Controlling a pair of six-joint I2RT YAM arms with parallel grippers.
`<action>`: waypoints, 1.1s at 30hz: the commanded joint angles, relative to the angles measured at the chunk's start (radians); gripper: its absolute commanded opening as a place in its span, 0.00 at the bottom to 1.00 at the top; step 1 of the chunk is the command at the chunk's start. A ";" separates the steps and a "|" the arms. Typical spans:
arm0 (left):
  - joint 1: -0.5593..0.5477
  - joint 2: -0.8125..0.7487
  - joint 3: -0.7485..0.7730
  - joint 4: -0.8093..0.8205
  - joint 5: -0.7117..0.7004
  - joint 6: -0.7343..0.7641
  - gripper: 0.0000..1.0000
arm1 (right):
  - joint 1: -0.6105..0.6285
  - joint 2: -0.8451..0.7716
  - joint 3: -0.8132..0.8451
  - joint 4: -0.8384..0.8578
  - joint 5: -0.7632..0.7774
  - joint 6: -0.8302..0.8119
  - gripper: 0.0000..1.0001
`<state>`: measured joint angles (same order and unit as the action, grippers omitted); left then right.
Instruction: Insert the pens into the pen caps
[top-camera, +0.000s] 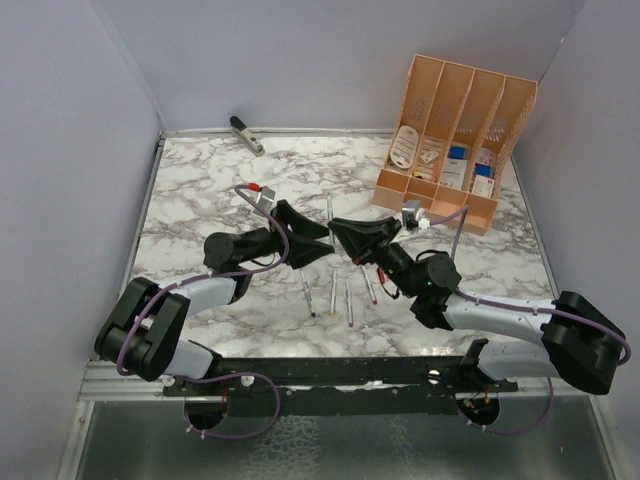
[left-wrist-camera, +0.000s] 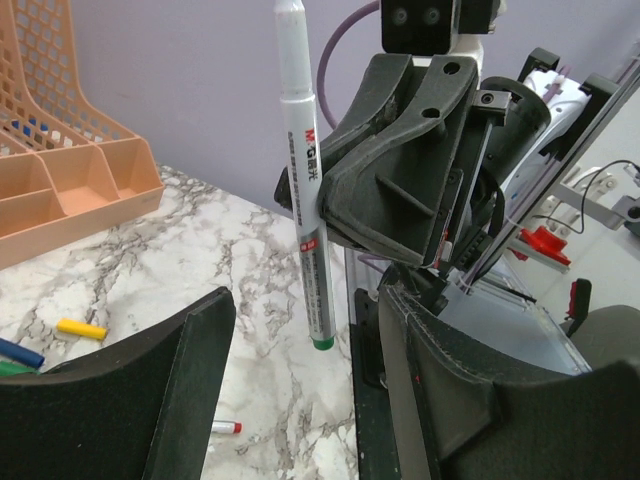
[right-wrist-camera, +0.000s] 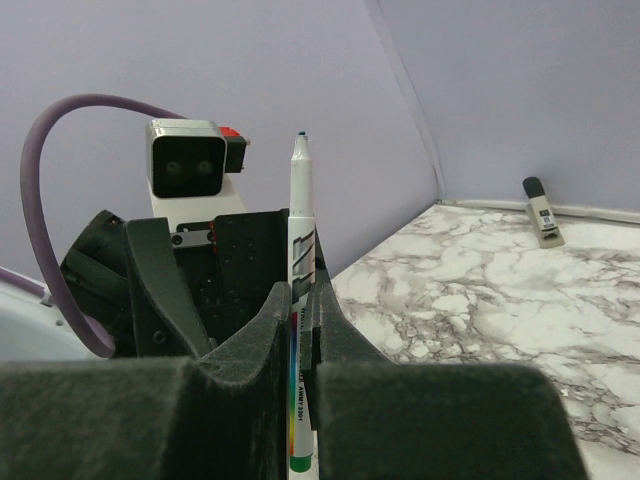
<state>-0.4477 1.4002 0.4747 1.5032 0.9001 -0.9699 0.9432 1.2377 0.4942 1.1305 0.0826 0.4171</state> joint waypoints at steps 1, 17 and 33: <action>-0.009 0.008 0.004 0.126 0.018 -0.047 0.46 | 0.003 0.019 -0.001 0.037 -0.047 0.020 0.01; -0.035 -0.066 0.029 -0.136 0.008 0.115 0.24 | 0.003 0.068 0.019 0.061 -0.083 0.022 0.01; -0.038 -0.253 0.061 -0.691 -0.240 0.413 0.00 | 0.003 -0.067 0.035 -0.104 0.041 -0.136 0.71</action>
<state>-0.4839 1.2278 0.4835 1.1114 0.8158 -0.7372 0.9424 1.2533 0.4969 1.1133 0.0395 0.3809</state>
